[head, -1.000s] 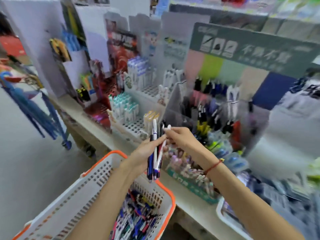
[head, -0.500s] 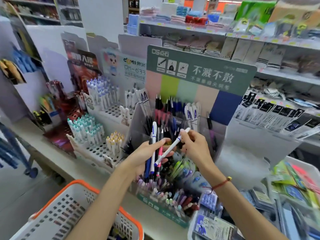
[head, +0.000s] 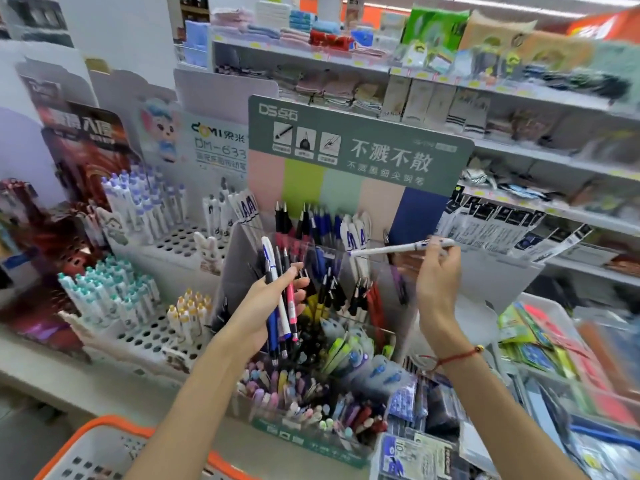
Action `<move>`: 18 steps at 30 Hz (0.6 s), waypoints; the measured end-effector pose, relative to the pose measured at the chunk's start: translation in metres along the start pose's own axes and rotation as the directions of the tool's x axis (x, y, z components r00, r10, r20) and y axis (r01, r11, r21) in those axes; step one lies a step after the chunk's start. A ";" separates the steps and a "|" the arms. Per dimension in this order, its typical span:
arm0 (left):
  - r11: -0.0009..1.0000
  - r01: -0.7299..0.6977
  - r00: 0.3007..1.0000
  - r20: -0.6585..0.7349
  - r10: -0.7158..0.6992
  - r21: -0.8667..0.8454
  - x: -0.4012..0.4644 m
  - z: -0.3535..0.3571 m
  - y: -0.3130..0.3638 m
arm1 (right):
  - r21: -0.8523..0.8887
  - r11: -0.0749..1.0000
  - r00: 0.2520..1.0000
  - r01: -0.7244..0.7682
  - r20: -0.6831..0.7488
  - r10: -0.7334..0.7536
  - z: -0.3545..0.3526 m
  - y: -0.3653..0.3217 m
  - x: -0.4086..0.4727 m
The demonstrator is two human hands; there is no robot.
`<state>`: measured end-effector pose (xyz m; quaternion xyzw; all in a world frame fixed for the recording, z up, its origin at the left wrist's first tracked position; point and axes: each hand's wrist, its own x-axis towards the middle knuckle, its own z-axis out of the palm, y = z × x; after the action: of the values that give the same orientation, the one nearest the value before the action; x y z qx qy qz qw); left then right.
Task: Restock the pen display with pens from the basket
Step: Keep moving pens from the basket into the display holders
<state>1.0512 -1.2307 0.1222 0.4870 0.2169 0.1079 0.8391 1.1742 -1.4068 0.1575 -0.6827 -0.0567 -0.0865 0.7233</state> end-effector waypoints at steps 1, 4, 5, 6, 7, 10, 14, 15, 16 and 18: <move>1.000 -0.004 1.000 0.027 0.004 0.008 0.001 0.002 -0.001 | -0.021 0.999 0.997 0.044 -0.059 -0.045 -0.007 -0.001 0.004; 1.000 0.003 0.995 0.104 -0.004 0.006 0.002 0.007 -0.004 | -0.159 0.968 0.972 0.192 -0.102 -0.209 -0.021 -0.004 0.013; 1.000 0.009 0.993 0.121 -0.010 0.005 0.003 0.008 -0.005 | -0.211 0.950 0.966 0.230 -0.068 -0.249 -0.022 -0.005 0.017; 1.000 0.016 0.991 0.135 -0.017 0.006 0.003 0.009 -0.006 | -0.260 0.925 0.958 0.275 -0.011 -0.288 -0.023 -0.008 0.019; 1.000 0.021 0.989 0.144 -0.022 0.007 0.003 0.009 -0.008 | -0.303 0.895 0.944 0.327 0.073 -0.321 -0.023 -0.011 0.024; 1.000 0.021 0.988 0.151 -0.021 0.002 0.002 0.004 -0.008 | -0.391 0.826 0.891 0.407 0.368 -0.265 -0.014 -0.017 0.032; 1.000 0.020 0.992 0.123 -0.022 0.024 0.000 -0.004 -0.011 | -0.461 0.748 0.832 0.477 0.510 -0.217 0.001 -0.019 0.037; 0.999 0.026 0.992 0.125 -0.029 0.028 -0.001 -0.004 -0.012 | -0.454 0.738 0.820 0.500 0.522 -0.235 0.005 -0.017 0.036; 0.999 0.034 0.991 0.128 -0.037 0.029 -0.003 -0.002 -0.013 | -0.453 0.712 0.804 0.536 0.530 -0.269 0.008 -0.016 0.035; 0.999 0.049 0.990 0.129 -0.052 0.024 -0.005 0.002 -0.014 | -0.470 0.643 0.774 0.605 0.536 -0.336 0.013 -0.012 0.033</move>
<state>1.0469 -1.2411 0.1126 0.4960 0.1751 0.0525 0.8489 1.2049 -1.3960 0.1772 -0.8425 -0.3515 -0.1479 0.3804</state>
